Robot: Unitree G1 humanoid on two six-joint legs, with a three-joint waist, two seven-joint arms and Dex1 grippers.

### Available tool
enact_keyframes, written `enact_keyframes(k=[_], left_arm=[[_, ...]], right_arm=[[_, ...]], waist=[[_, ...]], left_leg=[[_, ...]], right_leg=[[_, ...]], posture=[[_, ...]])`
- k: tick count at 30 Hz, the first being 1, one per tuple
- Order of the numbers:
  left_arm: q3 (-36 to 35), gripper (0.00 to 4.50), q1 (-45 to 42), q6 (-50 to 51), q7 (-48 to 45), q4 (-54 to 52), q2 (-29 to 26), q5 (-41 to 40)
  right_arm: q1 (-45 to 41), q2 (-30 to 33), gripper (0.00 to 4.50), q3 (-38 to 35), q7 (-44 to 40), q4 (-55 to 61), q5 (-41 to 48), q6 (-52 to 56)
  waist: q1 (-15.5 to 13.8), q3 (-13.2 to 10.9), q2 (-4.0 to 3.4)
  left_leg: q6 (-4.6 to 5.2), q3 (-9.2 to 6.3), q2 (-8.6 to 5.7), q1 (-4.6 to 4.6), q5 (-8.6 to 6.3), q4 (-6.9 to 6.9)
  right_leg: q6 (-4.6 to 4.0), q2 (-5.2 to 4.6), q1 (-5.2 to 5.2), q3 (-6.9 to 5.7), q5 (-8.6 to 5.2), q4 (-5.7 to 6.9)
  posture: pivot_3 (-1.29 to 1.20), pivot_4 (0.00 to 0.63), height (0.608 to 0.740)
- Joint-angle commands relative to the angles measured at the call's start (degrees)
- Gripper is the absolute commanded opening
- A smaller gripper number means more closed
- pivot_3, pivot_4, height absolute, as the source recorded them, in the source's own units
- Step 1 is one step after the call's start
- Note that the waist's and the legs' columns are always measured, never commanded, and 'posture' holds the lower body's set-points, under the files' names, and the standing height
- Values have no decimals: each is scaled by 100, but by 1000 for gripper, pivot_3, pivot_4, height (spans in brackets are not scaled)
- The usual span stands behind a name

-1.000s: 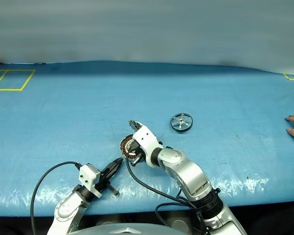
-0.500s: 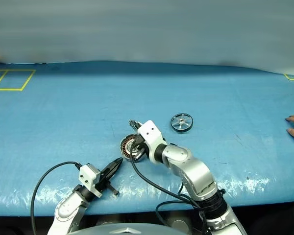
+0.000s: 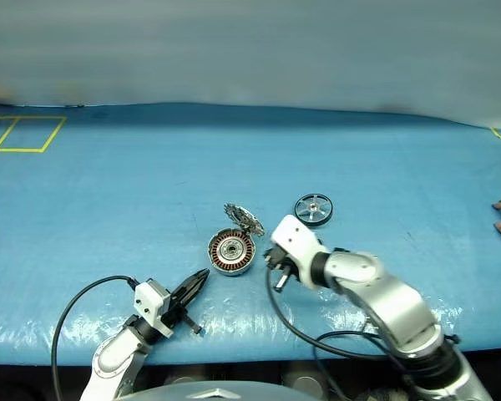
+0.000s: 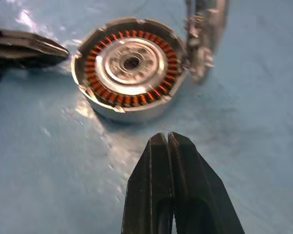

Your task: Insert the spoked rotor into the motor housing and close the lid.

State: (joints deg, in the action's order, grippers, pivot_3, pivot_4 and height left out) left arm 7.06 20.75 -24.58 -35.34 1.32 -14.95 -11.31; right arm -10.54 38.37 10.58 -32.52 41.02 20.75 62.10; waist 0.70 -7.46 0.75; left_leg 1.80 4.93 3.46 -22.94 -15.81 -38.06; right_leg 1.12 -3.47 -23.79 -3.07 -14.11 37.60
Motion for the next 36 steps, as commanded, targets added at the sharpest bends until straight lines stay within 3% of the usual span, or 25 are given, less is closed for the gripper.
enact_keyframes(k=[1,4,12,25,36], left_arm=[[5,0,33,-24,-34,-85,-34,-19],[24,0,18,11,-44,-108,-55,-22],[25,0,-18,78,-41,-133,-62,-32],[50,0,43,72,47,-140,20,-29],[84,0,126,75,144,-225,66,5]], right_arm=[[-349,-10,146,-573,301,-181,-19,414],[-778,-247,720,-816,835,-851,-311,639],[-1571,-235,3322,-223,934,-1921,-774,230],[-2561,31,3322,800,-185,-3855,-1331,-932],[-2774,-23,3322,1037,-653,-4587,-1720,-998]], waist=[[14,-2,2],[2,-5,5],[-4,-8,0],[-3,-10,-2],[-4,-10,-2]], left_leg=[[0,0,3,2,0,0],[-2,-2,8,4,2,-4],[0,4,-1,-2,0,3],[0,6,-1,-2,0,1],[1,9,0,-2,0,0]], right_leg=[[-3,3,-1,0,-2,4],[-6,15,-3,1,-3,15],[30,8,-6,9,8,12],[31,9,-5,10,9,13],[35,8,-5,10,12,13]], posture=[[0,150,740],[0,150,740],[0,150,740],[0,150,740],[0,150,740]])
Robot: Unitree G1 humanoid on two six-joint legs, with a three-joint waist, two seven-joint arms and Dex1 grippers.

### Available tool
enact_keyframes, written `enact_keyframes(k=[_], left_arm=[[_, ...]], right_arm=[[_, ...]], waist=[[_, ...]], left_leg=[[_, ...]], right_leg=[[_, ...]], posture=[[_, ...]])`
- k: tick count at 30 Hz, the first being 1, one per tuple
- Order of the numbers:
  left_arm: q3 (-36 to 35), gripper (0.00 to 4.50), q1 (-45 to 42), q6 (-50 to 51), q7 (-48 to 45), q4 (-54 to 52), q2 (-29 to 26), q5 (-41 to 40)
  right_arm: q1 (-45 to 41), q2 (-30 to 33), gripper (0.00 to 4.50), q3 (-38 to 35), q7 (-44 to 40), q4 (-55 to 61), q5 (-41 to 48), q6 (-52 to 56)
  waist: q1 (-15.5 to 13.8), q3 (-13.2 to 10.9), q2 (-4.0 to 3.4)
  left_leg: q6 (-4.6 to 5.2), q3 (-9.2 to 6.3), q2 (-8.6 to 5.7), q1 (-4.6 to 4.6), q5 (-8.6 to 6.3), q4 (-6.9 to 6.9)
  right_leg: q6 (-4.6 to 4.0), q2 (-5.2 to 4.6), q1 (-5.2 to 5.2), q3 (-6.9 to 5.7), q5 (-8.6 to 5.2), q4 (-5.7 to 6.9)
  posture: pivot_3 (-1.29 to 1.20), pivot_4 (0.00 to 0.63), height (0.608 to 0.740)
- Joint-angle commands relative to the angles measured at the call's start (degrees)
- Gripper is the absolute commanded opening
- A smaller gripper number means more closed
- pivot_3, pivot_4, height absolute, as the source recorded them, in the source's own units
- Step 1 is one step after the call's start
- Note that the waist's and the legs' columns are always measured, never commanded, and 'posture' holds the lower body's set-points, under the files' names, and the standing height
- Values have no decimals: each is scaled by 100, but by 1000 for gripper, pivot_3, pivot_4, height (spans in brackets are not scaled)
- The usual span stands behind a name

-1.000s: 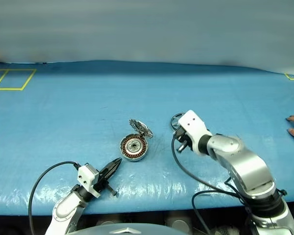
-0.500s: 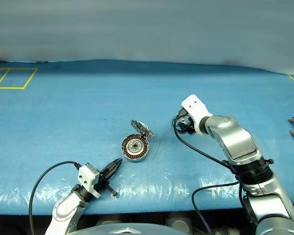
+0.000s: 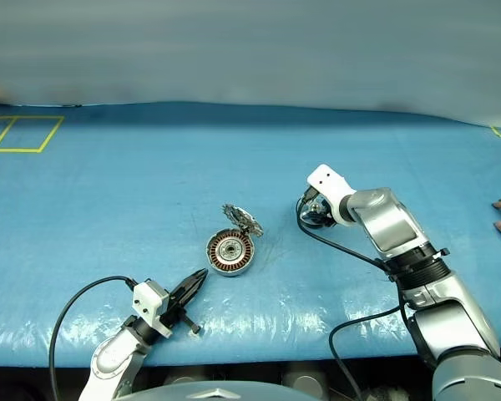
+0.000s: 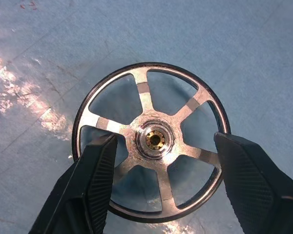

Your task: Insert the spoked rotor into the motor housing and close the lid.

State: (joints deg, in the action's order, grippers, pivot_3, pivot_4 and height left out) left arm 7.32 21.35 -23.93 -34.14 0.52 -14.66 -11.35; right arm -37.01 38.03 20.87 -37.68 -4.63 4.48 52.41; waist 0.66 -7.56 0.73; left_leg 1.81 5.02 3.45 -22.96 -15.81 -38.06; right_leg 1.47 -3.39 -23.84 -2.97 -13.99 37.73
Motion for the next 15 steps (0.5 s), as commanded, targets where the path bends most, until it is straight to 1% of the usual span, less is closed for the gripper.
enact_keyframes(k=[1,2,3,5,7,8,9,12,15], left_arm=[[63,0,69,13,30,-151,38,9],[66,0,73,14,38,-157,39,8],[69,0,76,18,45,-162,40,7],[71,0,81,22,58,-173,40,10],[71,0,86,29,68,-181,40,17],[73,0,92,36,72,-190,41,17],[74,0,96,41,76,-197,41,17],[74,0,112,62,86,-223,40,24],[73,0,140,85,94,-266,31,31]], right_arm=[[-134,-3,3322,18,-180,-58,-96,17],[-136,-11,3322,48,-223,-99,-115,43],[-132,-13,3150,88,-263,-128,-139,48],[-87,-35,2699,128,-364,-110,-139,38],[-27,-74,2083,141,-421,-49,-136,59],[0,-96,1867,139,-422,-27,-153,70],[17,-113,1774,135,-419,-17,-175,75],[91,-153,1769,62,-366,144,-202,153],[257,-88,1769,22,-377,722,-181,234]], waist=[[0,0,0],[0,0,0],[1,0,-1],[1,1,0],[2,2,1],[4,3,3],[7,3,3],[8,3,3],[6,3,3]], left_leg=[[0,0,0,0,0,0],[0,0,0,0,0,0],[0,0,0,0,0,0],[0,1,0,1,0,0],[0,-1,1,1,0,-1],[0,-1,1,5,0,-1],[0,-1,2,8,0,-2],[0,0,2,8,0,-8],[0,0,3,8,0,-8]], right_leg=[[0,0,0,0,0,0],[0,0,0,0,0,0],[0,0,0,-1,0,0],[0,0,0,-1,0,0],[0,0,2,-2,0,0],[0,0,5,-2,0,0],[0,0,8,-2,0,0],[-2,-1,8,-2,0,3],[-2,-1,7,-1,0,4]], posture=[[0,150,740],[0,150,740],[0,150,740],[0,150,740],[0,150,740],[0,150,740],[0,150,740],[0,150,740],[0,150,740]])
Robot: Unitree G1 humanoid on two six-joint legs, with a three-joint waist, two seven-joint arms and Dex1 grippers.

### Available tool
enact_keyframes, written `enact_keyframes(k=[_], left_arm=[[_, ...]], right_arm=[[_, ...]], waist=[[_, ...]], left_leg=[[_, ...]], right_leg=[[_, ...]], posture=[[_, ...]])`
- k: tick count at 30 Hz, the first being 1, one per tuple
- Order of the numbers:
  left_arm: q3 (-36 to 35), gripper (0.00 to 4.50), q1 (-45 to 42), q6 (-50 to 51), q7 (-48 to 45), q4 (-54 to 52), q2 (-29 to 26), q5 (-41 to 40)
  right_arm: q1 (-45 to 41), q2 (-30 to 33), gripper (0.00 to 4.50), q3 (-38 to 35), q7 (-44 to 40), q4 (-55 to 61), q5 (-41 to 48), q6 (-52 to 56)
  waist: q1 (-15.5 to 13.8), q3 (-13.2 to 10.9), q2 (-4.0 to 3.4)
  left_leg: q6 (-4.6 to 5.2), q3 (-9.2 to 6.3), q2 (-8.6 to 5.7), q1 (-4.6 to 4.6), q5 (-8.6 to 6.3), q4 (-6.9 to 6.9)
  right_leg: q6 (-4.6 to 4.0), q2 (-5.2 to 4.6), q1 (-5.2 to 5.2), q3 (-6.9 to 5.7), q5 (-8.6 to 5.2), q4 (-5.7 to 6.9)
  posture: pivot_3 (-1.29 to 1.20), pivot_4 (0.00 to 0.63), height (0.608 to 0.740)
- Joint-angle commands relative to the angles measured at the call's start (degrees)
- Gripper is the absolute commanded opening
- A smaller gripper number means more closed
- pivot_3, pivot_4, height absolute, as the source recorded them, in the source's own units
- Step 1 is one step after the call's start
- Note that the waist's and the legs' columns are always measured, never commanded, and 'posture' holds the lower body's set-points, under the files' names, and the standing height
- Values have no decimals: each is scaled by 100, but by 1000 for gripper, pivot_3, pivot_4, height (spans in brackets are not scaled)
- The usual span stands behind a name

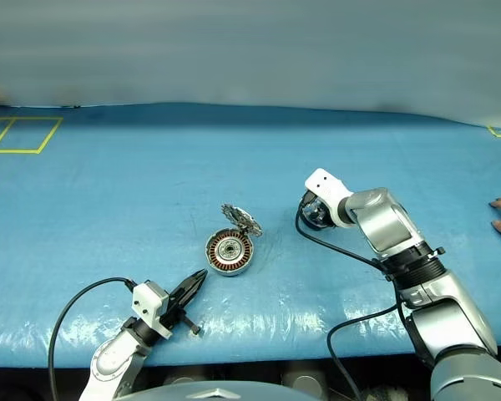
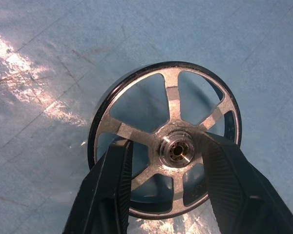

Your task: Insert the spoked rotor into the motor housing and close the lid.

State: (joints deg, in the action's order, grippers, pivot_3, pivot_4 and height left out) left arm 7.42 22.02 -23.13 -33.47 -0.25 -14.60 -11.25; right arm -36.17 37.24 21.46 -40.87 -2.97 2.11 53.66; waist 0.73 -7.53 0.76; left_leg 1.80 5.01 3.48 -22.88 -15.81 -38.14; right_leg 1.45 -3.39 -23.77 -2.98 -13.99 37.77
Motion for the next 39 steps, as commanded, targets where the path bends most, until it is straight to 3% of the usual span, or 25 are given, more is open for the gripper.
enact_keyframes(k=[1,4,8,10,13,16,19,28,39], left_arm=[[61,0,83,12,32,-204,21,24],[61,0,115,27,45,-248,11,33],[67,0,146,41,60,-299,-10,34],[68,0,146,55,60,-318,-25,28],[75,0,139,74,55,-333,-49,17],[85,0,106,106,33,-336,-76,2],[89,0,83,131,17,-344,-80,-3],[67,0,21,96,17,-290,-50,-15],[46,0,11,8,-19,-190,-27,-45]], right_arm=[[239,50,1769,-37,-87,853,65,132],[438,329,1733,-93,-308,1890,184,140],[811,1252,1685,40,-913,3317,286,115],[1126,1786,1685,20,-1512,4141,701,27],[1347,1943,1685,-207,-2016,4927,1457,124],[1302,1591,1685,-327,-2126,5341,2136,209],[1154,1124,1685,-293,-1767,5314,2255,184],[249,-289,1685,1025,-230,4165,1059,230],[-46,-503,1685,1502,-15,3331,407,-73]], waist=[[-1,0,0],[-2,-3,-4],[-29,-15,-19],[-38,-16,-16],[-5,-20,-14],[10,-34,0],[-2,-39,5],[-12,-40,8],[-2,-42,6]], left_leg=[[0,0,0,-1,0,2],[0,-1,0,-7,0,6],[0,-5,-3,-13,-1,6],[3,-9,-6,-13,-3,4],[4,-12,-4,-13,-5,5],[3,-11,1,-6,-5,2],[0,-19,3,-4,-3,-8],[2,-11,-4,-8,-3,-22],[2,-11,-2,-10,-3,-19]], right_leg=[[0,0,-1,0,0,0],[0,-1,-8,0,0,0],[2,-6,-11,-6,-1,-4],[1,-10,-7,-13,-3,-10],[-2,-8,-5,-13,-7,-14],[-2,-1,-6,-11,-7,-3],[-25,0,-1,-18,-21,-1],[-25,-10,4,-12,-14,3],[-5,-8,1,-16,-3,3]], posture=[[0,150,740],[0,150,740],[0,150,740],[0,150,740],[0,150,740],[0,150,740],[0,150,740],[0,150,740],[0,150,740]])
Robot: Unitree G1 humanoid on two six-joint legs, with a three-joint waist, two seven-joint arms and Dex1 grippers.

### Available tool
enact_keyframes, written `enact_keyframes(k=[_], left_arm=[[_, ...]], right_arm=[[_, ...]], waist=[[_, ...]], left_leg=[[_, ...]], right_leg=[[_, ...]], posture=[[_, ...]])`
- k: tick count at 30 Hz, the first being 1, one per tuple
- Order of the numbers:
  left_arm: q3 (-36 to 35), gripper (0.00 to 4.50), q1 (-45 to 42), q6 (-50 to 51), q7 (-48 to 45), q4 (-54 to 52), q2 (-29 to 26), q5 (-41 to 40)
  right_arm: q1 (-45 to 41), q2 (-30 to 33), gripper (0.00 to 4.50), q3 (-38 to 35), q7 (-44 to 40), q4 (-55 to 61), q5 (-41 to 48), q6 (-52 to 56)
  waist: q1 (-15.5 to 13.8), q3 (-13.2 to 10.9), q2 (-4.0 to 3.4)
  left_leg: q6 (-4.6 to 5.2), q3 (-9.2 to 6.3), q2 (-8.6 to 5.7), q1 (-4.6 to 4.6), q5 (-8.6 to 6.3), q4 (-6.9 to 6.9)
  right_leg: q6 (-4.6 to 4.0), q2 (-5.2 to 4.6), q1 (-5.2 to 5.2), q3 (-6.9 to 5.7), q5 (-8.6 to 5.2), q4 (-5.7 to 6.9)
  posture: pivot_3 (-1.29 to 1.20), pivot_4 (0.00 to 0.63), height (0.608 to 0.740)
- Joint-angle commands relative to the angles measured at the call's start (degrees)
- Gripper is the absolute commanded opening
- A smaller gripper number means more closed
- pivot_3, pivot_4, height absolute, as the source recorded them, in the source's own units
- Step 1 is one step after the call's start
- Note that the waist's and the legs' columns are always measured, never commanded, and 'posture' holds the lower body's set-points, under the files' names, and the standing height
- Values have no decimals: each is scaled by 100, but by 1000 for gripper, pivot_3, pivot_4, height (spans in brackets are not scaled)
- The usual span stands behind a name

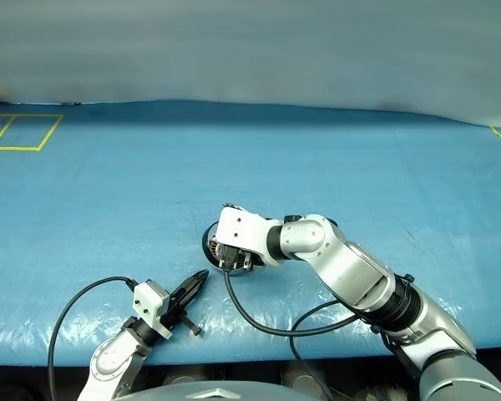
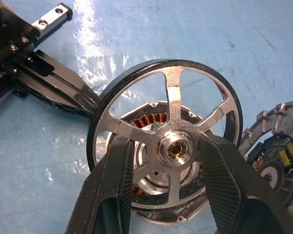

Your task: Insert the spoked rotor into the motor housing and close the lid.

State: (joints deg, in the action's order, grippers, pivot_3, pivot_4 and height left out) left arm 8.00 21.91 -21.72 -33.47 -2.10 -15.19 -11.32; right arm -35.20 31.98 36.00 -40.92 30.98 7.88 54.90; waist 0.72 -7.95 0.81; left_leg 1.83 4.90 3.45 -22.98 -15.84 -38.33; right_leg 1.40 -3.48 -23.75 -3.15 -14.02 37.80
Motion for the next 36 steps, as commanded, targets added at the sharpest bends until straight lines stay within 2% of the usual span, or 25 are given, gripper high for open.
enact_keyframes(k=[1,13,21,27,33,36], left_arm=[[-15,0,24,-146,-22,1,33,-37],[-43,0,52,-250,-17,56,68,-22],[-39,0,65,-294,-17,93,74,-23],[-38,0,84,-293,-16,106,79,-31],[-27,0,88,-297,-28,115,88,-38],[-22,0,92,-313,-27,123,96,-40]], right_arm=[[-150,33,1685,69,-35,-115,-210,-220],[-74,179,1685,263,-323,-444,-559,-453],[-26,41,1685,290,-333,-552,-681,-444],[-58,-37,3572,224,-362,-439,-674,-306],[-101,-14,3572,-27,-529,-29,-396,17],[74,403,2912,-425,-940,522,82,313]], waist=[[0,0,0],[-3,0,0],[-2,0,0],[-1,0,0],[-1,0,-1],[-15,-1,-2]], left_leg=[[0,0,0,0,0,0],[0,1,0,0,0,-1],[0,1,0,1,0,-1],[0,1,1,1,0,-2],[0,0,1,0,0,-2],[0,0,0,0,0,-2]], right_leg=[[0,0,0,0,0,0],[5,0,1,0,3,0],[5,0,1,0,3,1],[5,1,1,0,3,3],[5,0,1,-1,3,2],[6,-1,0,-1,3,2]], posture=[[0,150,740],[0,150,740],[0,150,740],[0,150,740],[0,150,740],[0,150,740]])
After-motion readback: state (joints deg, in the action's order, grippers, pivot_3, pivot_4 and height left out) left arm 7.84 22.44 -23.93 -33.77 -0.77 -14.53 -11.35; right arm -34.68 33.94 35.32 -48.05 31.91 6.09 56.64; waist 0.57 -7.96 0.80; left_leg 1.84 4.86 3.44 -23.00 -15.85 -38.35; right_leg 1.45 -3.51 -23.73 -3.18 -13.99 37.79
